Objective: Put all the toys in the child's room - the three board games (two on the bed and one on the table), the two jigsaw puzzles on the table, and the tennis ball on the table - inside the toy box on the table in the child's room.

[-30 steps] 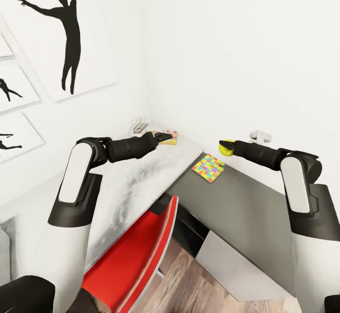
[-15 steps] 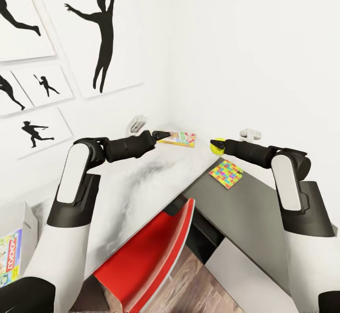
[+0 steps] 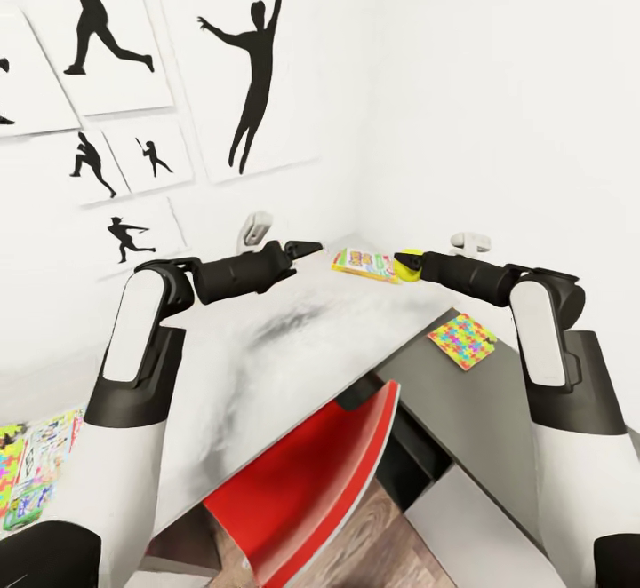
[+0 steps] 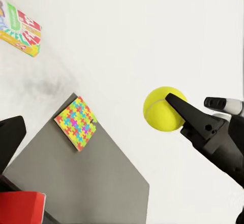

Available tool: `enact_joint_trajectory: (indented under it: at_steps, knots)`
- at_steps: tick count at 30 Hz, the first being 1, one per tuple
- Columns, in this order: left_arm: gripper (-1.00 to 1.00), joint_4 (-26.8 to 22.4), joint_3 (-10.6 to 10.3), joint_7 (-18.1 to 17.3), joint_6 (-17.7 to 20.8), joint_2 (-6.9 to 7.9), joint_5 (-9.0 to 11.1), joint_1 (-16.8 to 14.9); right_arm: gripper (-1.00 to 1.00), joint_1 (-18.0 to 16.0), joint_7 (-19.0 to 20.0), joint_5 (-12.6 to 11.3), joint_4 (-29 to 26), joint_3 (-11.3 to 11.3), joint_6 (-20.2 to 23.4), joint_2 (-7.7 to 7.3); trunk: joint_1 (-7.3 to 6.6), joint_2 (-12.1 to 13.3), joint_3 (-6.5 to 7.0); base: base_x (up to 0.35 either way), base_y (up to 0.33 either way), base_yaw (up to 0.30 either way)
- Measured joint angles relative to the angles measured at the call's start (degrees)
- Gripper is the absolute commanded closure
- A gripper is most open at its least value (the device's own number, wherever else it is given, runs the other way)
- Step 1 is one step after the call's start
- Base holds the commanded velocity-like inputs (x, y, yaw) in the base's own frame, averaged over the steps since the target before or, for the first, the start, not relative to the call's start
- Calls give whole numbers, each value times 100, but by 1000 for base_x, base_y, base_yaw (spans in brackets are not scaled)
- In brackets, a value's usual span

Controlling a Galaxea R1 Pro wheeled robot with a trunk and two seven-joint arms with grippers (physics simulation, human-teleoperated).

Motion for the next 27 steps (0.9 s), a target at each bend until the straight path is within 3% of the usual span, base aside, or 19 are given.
enact_joint_trajectory:
  at_steps: [6,21,25,27]
  knots:
    - [-100,0,89,-158,1,112,4,16,100,-6,0,1,11,16,1,37,0,0,27,0,0,263]
    - [-100,1,463,-981,14,373,1,198,100,-13,0,-10,49,127,7,192,0,0,92,0,0,265]
    - [-100,-1,661,-1330,10,530,3,363,100,-16,0,-6,73,233,7,202,0,0,108,0,0,269]
    - [-100,-3,846,-1703,1,692,-5,502,100,-16,0,-13,87,305,7,220,0,0,116,0,0,271]
